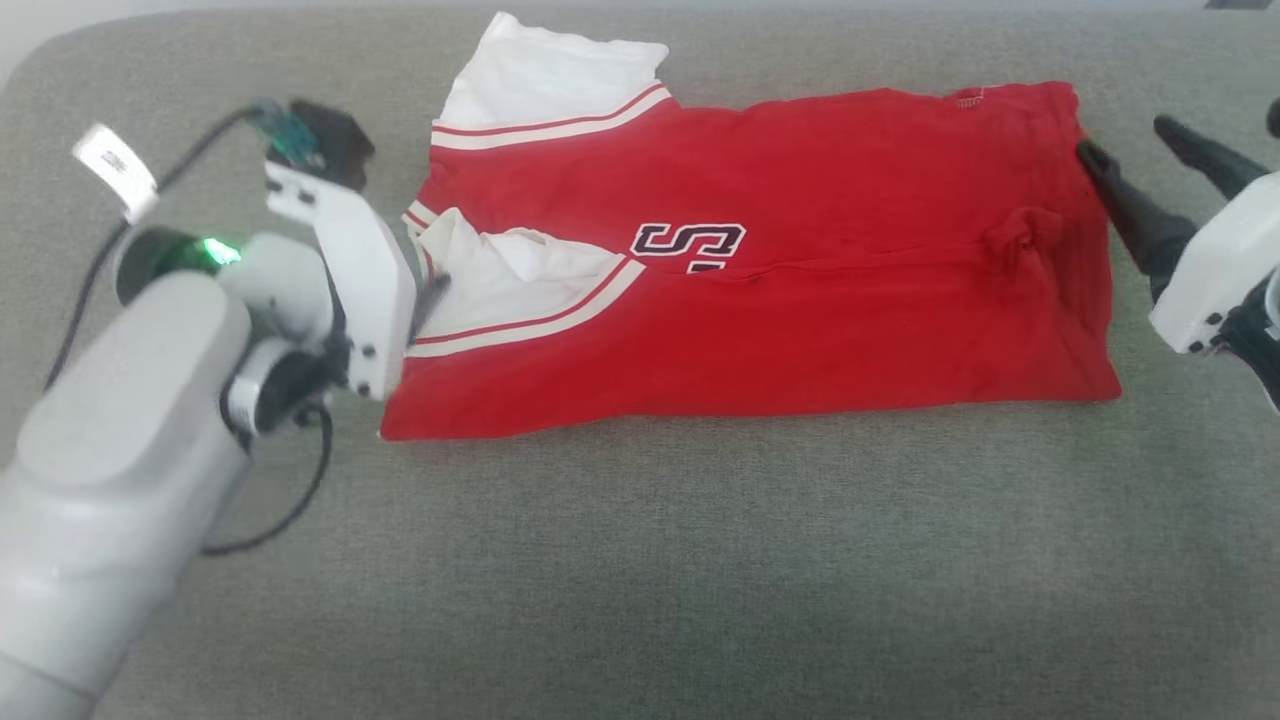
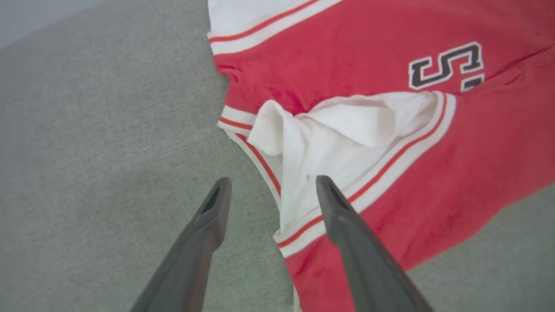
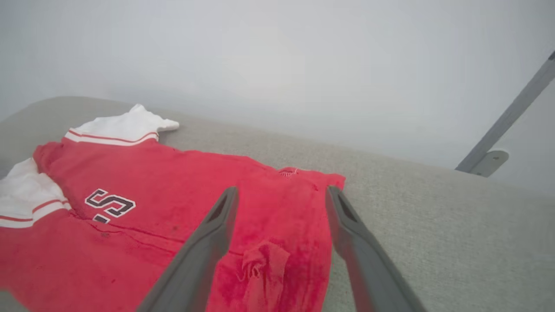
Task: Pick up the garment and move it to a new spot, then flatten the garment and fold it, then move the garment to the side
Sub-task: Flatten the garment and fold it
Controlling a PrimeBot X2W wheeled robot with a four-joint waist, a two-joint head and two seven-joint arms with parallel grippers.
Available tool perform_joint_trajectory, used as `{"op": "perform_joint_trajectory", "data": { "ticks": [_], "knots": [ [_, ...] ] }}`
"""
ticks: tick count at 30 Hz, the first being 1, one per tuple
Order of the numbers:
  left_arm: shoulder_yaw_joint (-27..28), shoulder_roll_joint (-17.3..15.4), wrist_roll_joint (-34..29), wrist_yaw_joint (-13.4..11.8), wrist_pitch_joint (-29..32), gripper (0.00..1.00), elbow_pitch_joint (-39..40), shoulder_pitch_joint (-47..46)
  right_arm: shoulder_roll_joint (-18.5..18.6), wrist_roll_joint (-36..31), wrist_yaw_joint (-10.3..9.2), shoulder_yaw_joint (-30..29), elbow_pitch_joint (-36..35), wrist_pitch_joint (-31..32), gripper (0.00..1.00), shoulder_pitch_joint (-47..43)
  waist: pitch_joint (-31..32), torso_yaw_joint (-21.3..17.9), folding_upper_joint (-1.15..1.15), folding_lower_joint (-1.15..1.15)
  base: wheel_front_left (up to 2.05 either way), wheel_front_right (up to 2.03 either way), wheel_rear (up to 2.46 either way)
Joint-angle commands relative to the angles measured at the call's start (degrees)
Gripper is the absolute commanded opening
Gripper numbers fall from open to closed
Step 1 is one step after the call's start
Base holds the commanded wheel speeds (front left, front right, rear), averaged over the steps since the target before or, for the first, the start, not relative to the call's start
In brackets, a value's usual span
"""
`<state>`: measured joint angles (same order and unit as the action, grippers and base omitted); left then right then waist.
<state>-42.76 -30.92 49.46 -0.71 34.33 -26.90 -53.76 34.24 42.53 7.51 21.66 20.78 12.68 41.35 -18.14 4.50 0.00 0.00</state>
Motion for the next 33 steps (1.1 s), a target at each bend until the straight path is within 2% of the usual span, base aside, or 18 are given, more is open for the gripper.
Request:
{"op": "perform_joint_trajectory", "data": {
  "ticks": [1,6,11,20,24,25,33],
  "knots": [
    [-0.29,-0.21,-0.01,-0.48,0.5,1.0,0.86,1.13,-0.46,-0.63,-0.05,-0.81,-0.33,-0.8,1.0,-1.04,0.08,-0.2,0.0,0.0,0.0,0.0,0.0],
    [0.05,-2.79,1.68,-5.15,3.63,1.0,8.81,6.27,-3.31,-6.52,-0.05,-9.71,-4.68,-6.77,1.0,-4.45,-0.09,-1.21,0.0,0.0,0.0,0.0,0.0],
    [0.72,-5.55,2.67,-10.12,6.07,1.0,14.11,10.75,-7.37,-12.31,-0.05,-17.77,-9.65,-9.25,1.0,-8.96,-0.68,-2.7,0.0,0.0,0.0,0.0,0.0],
    [2.66,-7.07,6.29,-17.84,9.12,1.0,16.17,16.62,-15.54,-17.52,-0.05,-26.44,-18.93,-3.7,1.0,-17.81,-2.0,-4.96,0.0,0.0,0.0,0.0,0.0],
    [3.64,-5.04,8.45,-18.93,8.64,1.0,13.06,18.29,-17.19,-16.92,-0.04,-27.33,-21.71,0.49,1.0,-20.46,-2.41,-5.68,0.0,0.0,0.0,0.0,0.0],
    [3.14,-4.74,8.55,-17.9,8.74,0.0,12.55,18.52,-17.34,-16.7,-0.04,-27.33,-21.87,1.42,1.0,-20.91,-2.4,-5.79,0.0,0.0,0.0,0.0,0.0],
    [2.18,-3.05,9.09,-15.43,7.75,0.0,9.05,18.53,-17.69,-14.32,-0.04,-27.01,-19.47,12.89,1.0,-22.51,-2.28,-5.13,0.0,0.0,0.0,0.0,0.0]
  ]
}}
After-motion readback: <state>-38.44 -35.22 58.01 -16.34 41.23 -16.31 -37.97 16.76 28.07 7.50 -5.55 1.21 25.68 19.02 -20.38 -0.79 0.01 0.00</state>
